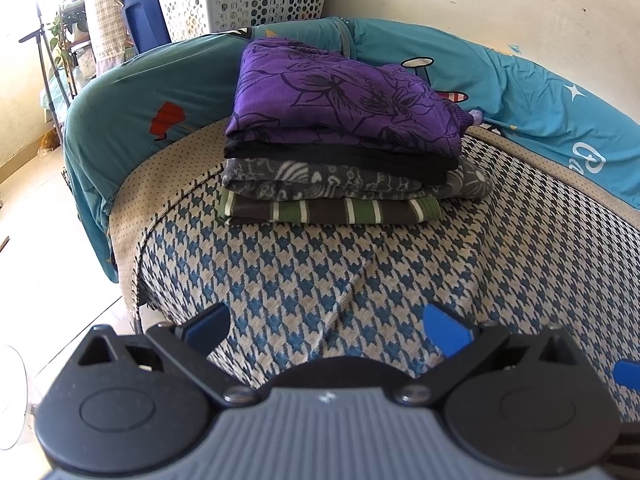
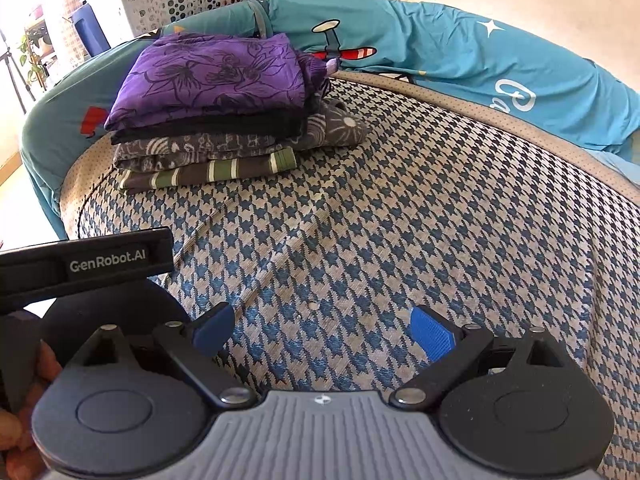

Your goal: Fold clothes

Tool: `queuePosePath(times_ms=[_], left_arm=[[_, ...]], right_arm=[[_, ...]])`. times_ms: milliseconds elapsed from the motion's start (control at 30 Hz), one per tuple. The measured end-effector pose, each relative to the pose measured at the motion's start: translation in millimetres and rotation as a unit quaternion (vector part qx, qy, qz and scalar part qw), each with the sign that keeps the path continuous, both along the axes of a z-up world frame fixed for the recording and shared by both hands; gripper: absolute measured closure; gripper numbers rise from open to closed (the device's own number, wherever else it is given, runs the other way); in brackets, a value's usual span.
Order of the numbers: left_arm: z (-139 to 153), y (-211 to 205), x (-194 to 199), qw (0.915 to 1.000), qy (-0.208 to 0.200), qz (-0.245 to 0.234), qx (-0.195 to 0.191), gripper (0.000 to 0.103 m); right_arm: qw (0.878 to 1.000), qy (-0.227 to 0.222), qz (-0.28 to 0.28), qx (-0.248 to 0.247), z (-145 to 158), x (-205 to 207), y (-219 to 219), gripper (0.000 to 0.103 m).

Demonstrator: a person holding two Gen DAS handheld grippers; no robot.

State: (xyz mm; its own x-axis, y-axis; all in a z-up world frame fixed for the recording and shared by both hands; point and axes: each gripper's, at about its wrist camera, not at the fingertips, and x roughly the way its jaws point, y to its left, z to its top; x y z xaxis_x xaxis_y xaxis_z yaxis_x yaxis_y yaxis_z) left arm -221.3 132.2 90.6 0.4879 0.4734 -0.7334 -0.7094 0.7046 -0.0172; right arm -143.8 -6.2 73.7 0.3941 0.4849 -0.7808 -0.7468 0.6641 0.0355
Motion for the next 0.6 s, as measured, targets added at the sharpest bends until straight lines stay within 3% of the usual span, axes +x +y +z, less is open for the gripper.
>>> queuePosePath(times_ms=[600], left_arm=[[6.3, -6.5, 1.7, 0.9999, -0.007, -0.002, 0.008, 0.0]], right_arm=[[1.0, -0.001, -0.002, 0.006, 5.7, 1.4, -9.9, 0.008]])
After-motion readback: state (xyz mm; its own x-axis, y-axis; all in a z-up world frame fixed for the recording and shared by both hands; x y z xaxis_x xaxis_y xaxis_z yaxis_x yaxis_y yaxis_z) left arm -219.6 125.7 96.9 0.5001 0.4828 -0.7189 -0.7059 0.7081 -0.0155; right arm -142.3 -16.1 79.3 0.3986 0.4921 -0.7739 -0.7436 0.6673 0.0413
